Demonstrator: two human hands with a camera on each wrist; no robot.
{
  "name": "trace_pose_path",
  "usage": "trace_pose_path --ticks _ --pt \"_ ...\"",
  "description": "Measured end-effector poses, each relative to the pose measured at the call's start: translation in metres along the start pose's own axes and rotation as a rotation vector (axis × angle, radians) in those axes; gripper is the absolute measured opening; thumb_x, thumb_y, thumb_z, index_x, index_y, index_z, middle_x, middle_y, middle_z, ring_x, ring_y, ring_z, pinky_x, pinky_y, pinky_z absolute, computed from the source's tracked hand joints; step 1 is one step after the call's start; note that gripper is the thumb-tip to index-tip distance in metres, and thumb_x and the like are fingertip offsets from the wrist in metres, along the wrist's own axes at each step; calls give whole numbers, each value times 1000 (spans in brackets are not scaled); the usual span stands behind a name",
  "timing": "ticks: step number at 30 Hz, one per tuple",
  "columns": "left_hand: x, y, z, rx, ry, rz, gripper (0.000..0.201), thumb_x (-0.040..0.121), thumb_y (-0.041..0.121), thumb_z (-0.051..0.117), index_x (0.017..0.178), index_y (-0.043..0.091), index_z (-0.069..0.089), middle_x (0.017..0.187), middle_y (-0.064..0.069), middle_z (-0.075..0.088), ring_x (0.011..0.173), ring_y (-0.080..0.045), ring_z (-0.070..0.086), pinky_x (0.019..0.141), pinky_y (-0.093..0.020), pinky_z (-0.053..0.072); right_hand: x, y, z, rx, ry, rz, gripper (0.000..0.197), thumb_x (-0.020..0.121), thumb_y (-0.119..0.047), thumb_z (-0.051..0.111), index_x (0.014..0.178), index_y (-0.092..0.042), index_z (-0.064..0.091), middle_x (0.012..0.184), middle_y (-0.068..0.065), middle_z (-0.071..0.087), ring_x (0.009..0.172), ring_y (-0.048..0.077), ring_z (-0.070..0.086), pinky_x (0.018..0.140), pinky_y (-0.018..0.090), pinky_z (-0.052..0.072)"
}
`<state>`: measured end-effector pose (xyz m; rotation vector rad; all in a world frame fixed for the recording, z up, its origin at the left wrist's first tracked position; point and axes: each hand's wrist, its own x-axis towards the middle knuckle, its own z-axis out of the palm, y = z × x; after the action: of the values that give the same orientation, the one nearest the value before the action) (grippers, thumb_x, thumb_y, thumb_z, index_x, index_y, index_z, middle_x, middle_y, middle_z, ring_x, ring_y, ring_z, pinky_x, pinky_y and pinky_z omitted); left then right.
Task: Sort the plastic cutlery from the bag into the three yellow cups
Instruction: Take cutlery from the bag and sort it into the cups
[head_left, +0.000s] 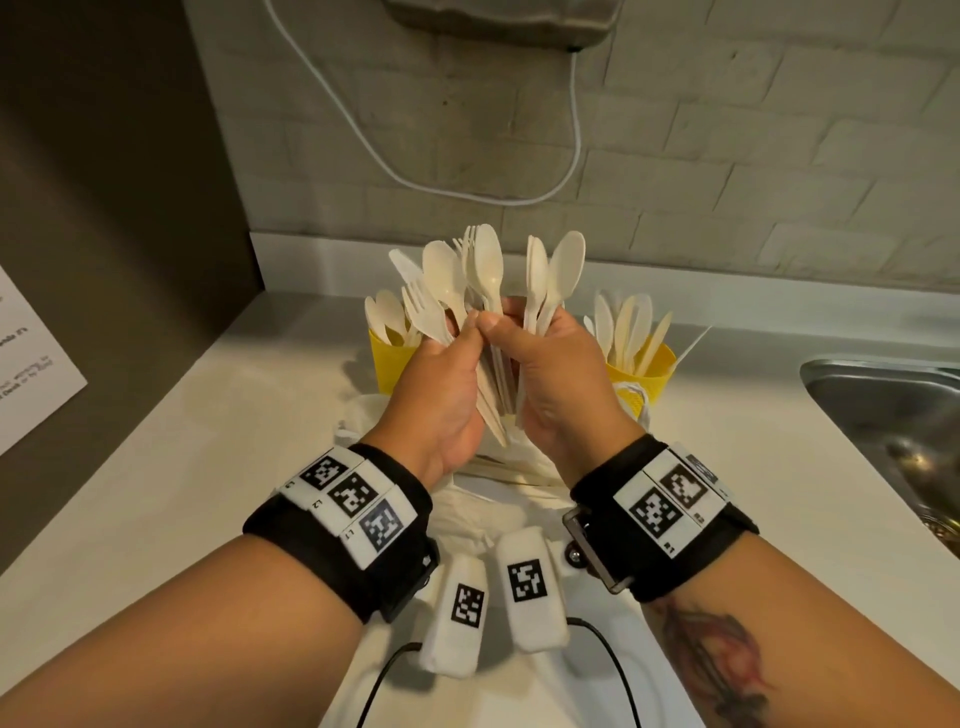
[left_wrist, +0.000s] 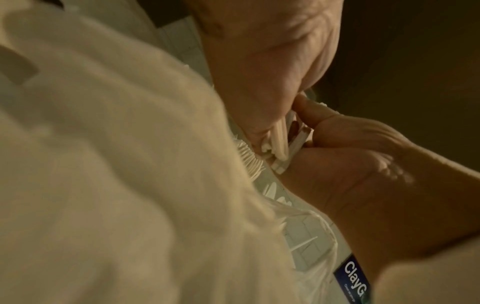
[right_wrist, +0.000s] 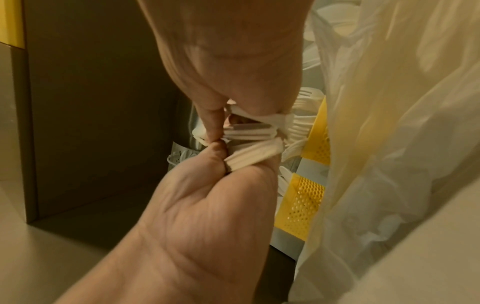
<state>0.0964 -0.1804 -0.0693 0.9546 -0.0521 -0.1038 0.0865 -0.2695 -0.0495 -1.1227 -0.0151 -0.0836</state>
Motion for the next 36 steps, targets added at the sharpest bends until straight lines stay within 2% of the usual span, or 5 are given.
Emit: trace_pose_path --ticks 13,20,25,30,36 --pt "4 -1 5 -148 -5 -81 33 103 21 46 127 3 60 119 -21 69 106 -30 69 78 -37 60 -10 -3 -13 -206 -4 -3 10 90 -4 66 97 -11 69 90 11 74 82 19 72 72 27 59" --pt "1 -6 11 -113 13 -51 24 102 19 49 100 14 72 110 -15 74 105 -27 70 96 -44 51 -10 5 -14 -443 111 -72 8 92 -21 65 97 -14 66 93 10 74 92 25 71 84 44 58" --pt "-2 -3 10 -179 10 -86 25 103 20 45 101 8 68 110 -19 72 102 -27 71 88 -40 56 -8 -4 -19 -268 53 -13 15 99 -9 52 110 -9 62 87 2 74 80 13 72 71 28 59" --pt "0 2 3 -153 249 8 29 104 21 44 86 6 62 68 -5 66 64 -16 62 69 -31 55 1 -14 -9 -175 33 2 14 102 -3 42 108 -2 54 86 17 69 72 22 66 69 34 57" --pt "-2 7 -26 -204 498 36 14 102 21 51 91 12 55 63 1 46 48 -10 43 51 -25 45 42 -45 36 -55 62 -20 5 97 -9 50 95 -13 52 63 -2 41 54 9 38 54 25 34"
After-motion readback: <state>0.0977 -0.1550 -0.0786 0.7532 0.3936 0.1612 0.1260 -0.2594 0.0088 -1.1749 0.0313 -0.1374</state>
